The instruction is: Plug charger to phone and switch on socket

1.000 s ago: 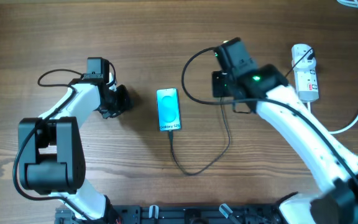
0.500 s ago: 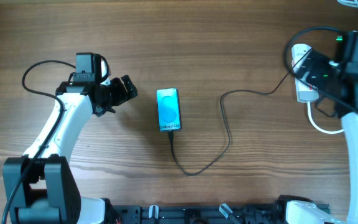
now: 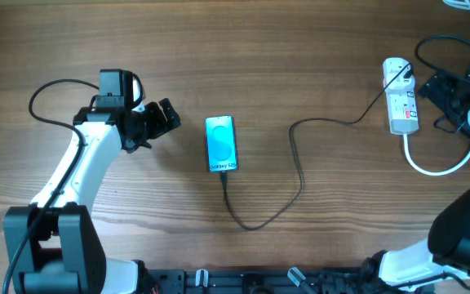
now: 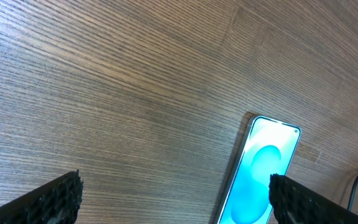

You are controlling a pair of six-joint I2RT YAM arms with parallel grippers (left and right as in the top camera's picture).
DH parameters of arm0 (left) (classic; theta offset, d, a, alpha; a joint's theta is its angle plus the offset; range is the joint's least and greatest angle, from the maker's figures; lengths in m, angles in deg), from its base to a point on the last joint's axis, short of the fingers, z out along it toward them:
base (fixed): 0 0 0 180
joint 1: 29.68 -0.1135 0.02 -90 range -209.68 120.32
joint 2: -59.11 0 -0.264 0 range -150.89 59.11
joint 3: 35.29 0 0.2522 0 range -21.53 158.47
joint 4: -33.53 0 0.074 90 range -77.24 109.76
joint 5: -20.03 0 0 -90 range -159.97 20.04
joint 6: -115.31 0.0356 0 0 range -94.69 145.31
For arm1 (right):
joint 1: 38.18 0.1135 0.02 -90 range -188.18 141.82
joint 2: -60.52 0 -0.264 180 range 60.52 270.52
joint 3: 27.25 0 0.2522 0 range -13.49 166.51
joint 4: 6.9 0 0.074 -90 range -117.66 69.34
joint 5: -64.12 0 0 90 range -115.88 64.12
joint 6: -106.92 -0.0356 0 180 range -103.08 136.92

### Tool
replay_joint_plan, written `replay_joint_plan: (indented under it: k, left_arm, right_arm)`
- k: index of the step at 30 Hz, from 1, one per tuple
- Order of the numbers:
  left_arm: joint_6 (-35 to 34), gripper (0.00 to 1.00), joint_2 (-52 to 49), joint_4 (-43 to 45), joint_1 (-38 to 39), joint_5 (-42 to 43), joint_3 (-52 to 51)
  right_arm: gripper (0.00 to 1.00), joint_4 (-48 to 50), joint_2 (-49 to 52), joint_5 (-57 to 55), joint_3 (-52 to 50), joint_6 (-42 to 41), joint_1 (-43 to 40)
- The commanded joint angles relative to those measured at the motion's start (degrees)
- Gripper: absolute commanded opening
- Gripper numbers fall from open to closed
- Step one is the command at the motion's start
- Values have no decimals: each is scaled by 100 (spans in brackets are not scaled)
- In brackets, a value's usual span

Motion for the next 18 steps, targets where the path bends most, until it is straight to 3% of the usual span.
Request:
replay_joint_plan:
  k: [1,18]
  left_arm:
    - [31,100,0,20,-46,-37,-4]
    - [31,100,0,20,-46,-37,-4]
  right_arm:
    - [100,450,306,127,70,153,-61]
    - [100,1338,1978,164,68,444,-129]
